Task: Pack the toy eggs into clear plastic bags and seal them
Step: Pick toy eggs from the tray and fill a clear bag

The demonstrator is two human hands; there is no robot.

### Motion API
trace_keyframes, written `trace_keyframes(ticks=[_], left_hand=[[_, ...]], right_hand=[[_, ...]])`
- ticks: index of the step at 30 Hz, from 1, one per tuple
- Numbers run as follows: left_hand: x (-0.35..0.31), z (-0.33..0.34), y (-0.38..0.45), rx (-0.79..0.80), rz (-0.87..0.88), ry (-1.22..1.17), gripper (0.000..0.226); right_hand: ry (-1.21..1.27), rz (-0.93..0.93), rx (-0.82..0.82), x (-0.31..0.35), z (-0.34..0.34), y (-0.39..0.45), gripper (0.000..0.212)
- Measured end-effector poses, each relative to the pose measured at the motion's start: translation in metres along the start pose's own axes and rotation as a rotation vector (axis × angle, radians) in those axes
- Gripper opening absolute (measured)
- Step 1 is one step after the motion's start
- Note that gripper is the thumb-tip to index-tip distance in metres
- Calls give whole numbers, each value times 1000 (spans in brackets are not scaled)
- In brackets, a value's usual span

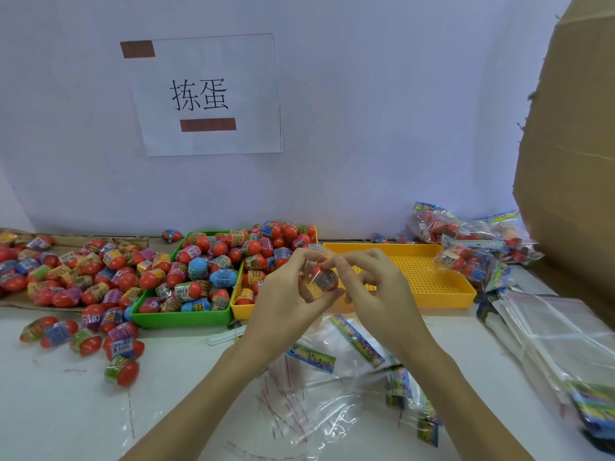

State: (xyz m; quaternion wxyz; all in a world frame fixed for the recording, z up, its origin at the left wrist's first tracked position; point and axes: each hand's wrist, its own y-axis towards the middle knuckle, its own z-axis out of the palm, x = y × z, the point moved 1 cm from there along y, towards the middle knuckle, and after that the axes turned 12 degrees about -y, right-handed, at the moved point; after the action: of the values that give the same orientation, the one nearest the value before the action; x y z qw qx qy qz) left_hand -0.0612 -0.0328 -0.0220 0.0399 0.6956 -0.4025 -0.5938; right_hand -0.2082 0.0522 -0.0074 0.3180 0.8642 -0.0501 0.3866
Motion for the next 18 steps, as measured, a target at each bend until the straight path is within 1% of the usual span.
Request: trace_keyframes(ticks=[2, 4, 6, 8, 10, 12, 15, 18], left_hand=[[-3, 0, 0, 1, 6, 7, 36], [-2, 1, 0, 7, -4, 1, 38], [0, 1, -1, 20, -22, 19, 39], [0, 2, -1, 35, -36, 22, 42], [-1, 3, -1, 63, -32, 5, 45], [-3, 3, -1, 89, -40, -15, 44], [-4, 0, 2, 106, -95, -95, 42], [-6, -9, 6, 191, -191, -259, 45]], right_hand=[[-61, -66, 2, 0, -1, 0, 18], [-140, -143, 72, -1, 1, -1, 14], [-171, -177, 150, -3, 4, -4, 13], [-72, -130, 214, -4, 5, -6, 7], [14, -73, 254, -4, 3, -5, 10], [61, -57, 282, -2, 1, -4, 12], [62, -70, 257, 0, 0, -5, 9], [75, -46, 244, 2, 1, -6, 6]])
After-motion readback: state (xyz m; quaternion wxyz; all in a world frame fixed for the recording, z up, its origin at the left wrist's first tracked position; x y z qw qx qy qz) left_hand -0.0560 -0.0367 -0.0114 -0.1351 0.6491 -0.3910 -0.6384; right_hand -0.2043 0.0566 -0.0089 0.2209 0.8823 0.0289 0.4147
